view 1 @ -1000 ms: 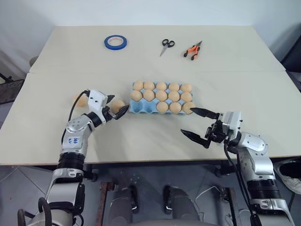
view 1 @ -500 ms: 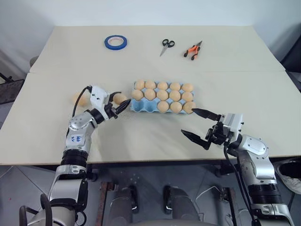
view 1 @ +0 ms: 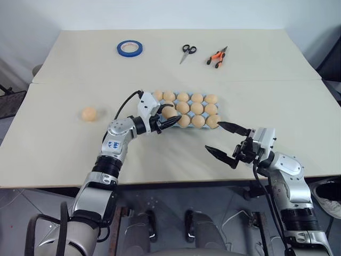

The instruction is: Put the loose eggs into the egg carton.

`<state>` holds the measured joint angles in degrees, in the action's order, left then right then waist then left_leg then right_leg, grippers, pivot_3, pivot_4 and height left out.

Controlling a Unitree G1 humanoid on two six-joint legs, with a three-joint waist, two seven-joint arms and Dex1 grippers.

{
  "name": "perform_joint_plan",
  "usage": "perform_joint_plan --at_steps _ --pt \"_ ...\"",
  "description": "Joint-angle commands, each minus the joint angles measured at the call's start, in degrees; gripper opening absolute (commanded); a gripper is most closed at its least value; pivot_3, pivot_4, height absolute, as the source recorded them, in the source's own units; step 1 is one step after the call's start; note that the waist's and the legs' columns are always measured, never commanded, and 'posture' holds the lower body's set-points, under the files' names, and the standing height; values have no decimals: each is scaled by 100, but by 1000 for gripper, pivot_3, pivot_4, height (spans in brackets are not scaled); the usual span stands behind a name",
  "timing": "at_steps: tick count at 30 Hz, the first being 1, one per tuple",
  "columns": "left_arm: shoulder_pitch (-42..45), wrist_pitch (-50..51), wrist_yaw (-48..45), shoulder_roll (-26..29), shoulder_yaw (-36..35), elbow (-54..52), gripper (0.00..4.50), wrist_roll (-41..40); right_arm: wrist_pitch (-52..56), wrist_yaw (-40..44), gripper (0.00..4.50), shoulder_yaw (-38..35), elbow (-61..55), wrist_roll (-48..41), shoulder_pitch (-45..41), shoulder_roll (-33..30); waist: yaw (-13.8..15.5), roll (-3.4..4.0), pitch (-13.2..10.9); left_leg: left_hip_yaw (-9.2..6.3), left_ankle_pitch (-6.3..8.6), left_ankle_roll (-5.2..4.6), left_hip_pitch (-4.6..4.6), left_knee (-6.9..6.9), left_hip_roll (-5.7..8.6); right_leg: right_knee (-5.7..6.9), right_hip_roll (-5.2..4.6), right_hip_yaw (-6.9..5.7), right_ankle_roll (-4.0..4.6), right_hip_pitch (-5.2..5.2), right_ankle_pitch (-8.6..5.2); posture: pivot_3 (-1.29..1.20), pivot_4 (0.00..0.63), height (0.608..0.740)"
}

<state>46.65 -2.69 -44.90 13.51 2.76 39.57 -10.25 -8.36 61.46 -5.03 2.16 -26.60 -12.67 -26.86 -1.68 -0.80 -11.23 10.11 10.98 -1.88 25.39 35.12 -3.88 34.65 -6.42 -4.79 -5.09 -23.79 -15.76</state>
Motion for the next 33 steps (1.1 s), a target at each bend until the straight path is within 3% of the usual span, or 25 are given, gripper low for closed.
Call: perform_joint_plan --at_steps 1,4,11,14,18,24,27,33 --pt "181 -183 48 -22 -79 168 3695 64 -6 -70 4500 -141 -321 -138 105 -31 9 0 0 -1 0 0 0 0 1 0 -1 -1 0 1 0 0 150 740" --pt "63 -262 175 98 -324 -187 4479 -111 28 -97 4500 -142 -388 -158 152 -42 4 0 0 -1 0 -1 1 2 5 0 -4 -1 -2 3 1 0 150 740" --pt "-919 19 -54 892 -983 -1811 4479 -652 124 48 4500 -118 -310 -202 110 -112 -23 0 0 -1 0 0 -3 -4 -4 9 0 2 6 0 -4 0 150 740" --pt "-1818 203 -142 1501 -1474 -2519 4479 -861 135 187 4500 -83 -196 -222 10 -131 -53 0 0 1 -1 2 -5 -5 -6 12 0 4 8 0 -4 0 150 740" --pt "-2964 128 26 1819 -2109 -3131 4479 -1013 109 293 4500 -56 -70 -223 -90 -107 -45 0 0 2 0 3 -8 -8 -8 12 -3 6 9 0 -5 0 150 740" --pt "-4176 -125 644 1635 -2863 -3531 4479 -1060 -31 416 4500 50 76 -173 -273 23 17 -1 1 5 3 6 6 -26 -8 -16 -13 21 42 -19 -21 0 150 740" --pt "-4790 47 1159 1396 -3200 -3966 4479 -1128 -17 507 4500 131 95 -174 -394 93 1 -11 9 19 3 6 17 -97 4 -87 -7 31 77 -19 4 0 150 740" --pt "-5341 516 1901 992 -3387 -4441 4479 -1267 -35 605 4500 165 320 -163 -531 97 -6 -18 14 30 0 10 5 -102 6 -81 -8 27 37 -41 24 0 150 740"
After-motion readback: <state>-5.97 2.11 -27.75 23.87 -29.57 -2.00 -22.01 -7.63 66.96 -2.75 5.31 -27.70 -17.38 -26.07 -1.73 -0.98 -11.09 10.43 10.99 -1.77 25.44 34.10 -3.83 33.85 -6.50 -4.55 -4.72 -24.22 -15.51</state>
